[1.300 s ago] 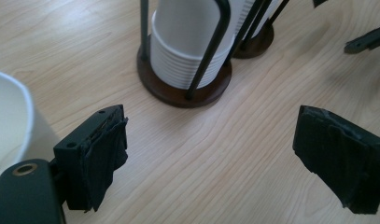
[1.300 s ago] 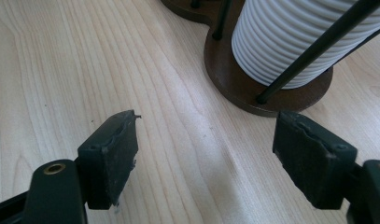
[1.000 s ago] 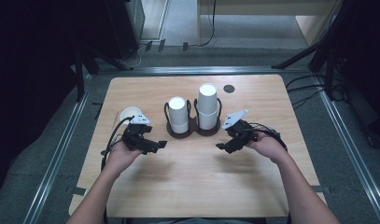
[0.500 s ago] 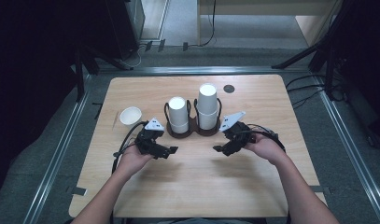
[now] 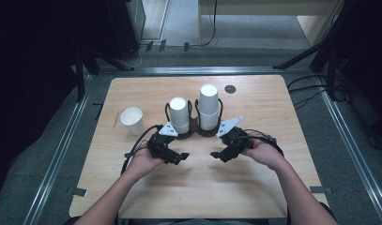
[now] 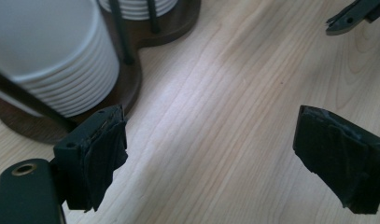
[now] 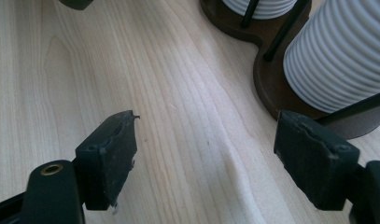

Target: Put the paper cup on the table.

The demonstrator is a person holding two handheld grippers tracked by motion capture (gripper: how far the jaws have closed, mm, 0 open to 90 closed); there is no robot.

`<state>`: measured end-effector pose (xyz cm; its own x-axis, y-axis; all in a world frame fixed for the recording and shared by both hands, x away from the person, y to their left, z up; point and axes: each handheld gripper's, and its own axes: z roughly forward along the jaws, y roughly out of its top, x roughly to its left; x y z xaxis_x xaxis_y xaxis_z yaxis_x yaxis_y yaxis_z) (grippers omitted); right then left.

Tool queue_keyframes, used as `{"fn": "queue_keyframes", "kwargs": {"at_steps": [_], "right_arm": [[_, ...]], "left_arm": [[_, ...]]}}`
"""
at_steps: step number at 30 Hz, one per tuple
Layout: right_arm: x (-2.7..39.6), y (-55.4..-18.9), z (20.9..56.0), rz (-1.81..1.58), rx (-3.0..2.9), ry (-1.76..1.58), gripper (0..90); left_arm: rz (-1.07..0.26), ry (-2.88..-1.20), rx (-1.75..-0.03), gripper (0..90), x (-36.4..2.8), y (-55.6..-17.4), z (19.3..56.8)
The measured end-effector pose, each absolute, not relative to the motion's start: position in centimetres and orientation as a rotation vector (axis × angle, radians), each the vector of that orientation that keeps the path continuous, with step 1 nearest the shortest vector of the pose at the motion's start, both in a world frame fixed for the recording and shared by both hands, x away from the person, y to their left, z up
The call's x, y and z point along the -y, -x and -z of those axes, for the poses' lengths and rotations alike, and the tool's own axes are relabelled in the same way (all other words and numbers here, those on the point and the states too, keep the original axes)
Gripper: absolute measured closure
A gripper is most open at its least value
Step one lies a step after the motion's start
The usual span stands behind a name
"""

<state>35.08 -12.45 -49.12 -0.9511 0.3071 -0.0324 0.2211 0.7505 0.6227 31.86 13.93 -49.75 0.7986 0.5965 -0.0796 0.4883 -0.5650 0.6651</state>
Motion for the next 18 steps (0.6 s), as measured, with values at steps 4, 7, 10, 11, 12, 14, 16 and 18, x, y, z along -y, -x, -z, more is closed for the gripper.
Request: {"fn": "queue_keyframes", "kwargs": {"at_steps": [4, 7, 10, 11, 12, 14, 16, 18], "right_arm": [[12.5, -34.6, 49.3, -0.963, -2.818, -0.432, 21.4], [12.5, -34.5, 49.4, -0.951, -2.821, -0.424, 21.4], [12.5, -34.1, 49.8, -0.927, -2.838, -0.422, 21.4], [12.5, -33.9, 49.9, -0.918, -2.840, -0.426, 21.4], [12.6, -33.9, 50.1, -0.914, -2.844, -0.426, 21.4], [12.5, -33.6, 50.5, -0.896, -2.856, -0.421, 21.4], [12.4, -33.3, 50.9, -0.869, -2.870, -0.411, 21.4], [12.4, -33.2, 51.1, -0.855, -2.876, -0.399, 21.4]], "left_arm": [[-0.187, -2.305, -0.752, 10.1, -12.9, -31.8, 49.8], [-0.187, -2.324, -0.732, 10.1, -12.5, -31.9, 49.9], [-0.182, -2.359, -0.703, 10.1, -11.7, -32.0, 50.3], [-0.183, -2.361, -0.704, 10.1, -11.5, -32.1, 50.4], [-0.183, -2.361, -0.704, 10.1, -11.5, -32.1, 50.4], [-0.167, -2.377, -0.699, 10.0, -11.0, -32.3, 50.7], [-0.166, -2.385, -0.694, 10.0, -10.8, -32.4, 50.9], [-0.166, -2.403, -0.690, 10.0, -10.5, -32.5, 51.2]]}}
